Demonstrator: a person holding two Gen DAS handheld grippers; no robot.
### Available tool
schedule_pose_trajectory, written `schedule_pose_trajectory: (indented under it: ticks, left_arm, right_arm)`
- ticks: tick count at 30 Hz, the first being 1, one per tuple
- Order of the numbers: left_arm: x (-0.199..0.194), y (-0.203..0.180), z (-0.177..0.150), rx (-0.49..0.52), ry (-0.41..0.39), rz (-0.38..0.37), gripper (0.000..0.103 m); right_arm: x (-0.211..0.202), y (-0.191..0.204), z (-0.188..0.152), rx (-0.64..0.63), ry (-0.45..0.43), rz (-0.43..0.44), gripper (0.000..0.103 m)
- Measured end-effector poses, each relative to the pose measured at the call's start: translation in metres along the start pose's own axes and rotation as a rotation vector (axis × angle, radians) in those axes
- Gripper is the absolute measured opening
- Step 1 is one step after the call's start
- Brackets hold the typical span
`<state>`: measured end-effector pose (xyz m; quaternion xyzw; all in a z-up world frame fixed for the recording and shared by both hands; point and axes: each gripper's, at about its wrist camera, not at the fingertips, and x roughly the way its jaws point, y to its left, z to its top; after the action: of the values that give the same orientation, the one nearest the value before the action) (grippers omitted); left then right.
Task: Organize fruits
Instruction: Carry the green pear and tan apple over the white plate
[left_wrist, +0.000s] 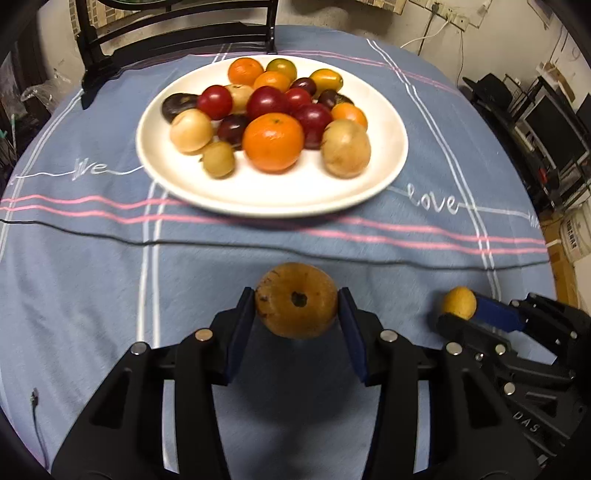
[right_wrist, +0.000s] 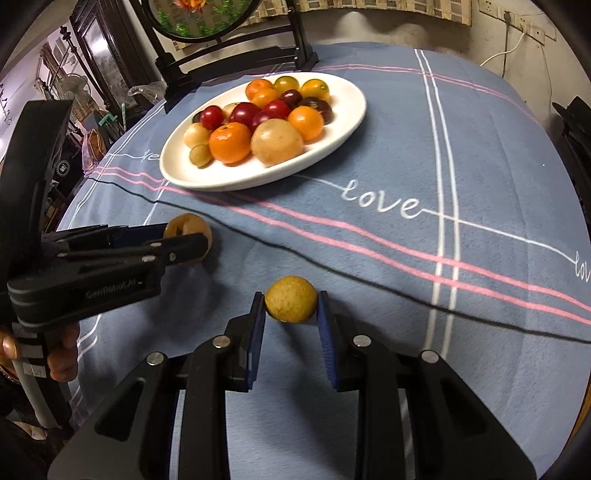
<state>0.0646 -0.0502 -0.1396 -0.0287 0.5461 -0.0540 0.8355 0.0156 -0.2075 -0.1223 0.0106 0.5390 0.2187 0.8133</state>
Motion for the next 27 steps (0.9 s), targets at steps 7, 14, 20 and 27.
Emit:
schedule_pose_trajectory:
  ticks: [7, 14, 20, 27]
  left_arm:
    - [-0.019, 0.015, -0.015, 0.015, -0.011, 0.044, 0.047]
    - [-0.042, 0.026, -0.019, 0.038, -0.057, 0.062, 0.047]
    - [-0.053, 0.032, -0.021, 0.061, -0.074, 0.063, 0.046]
    - [-0.077, 0.035, -0.004, 0.093, -0.137, 0.066, 0.046]
  right_arm:
    - [-0.002, 0.033, -0.007, -0.018, 0.002, 0.03, 0.028]
    - [-0.006, 0.064, -0.013, -0.049, 0.008, 0.046, 0.028]
    - [-0.007, 0.08, -0.018, -0.05, 0.01, 0.052, 0.028]
    - [-0.036, 0.089, 0.01, -0.055, -0.082, 0.03, 0.028]
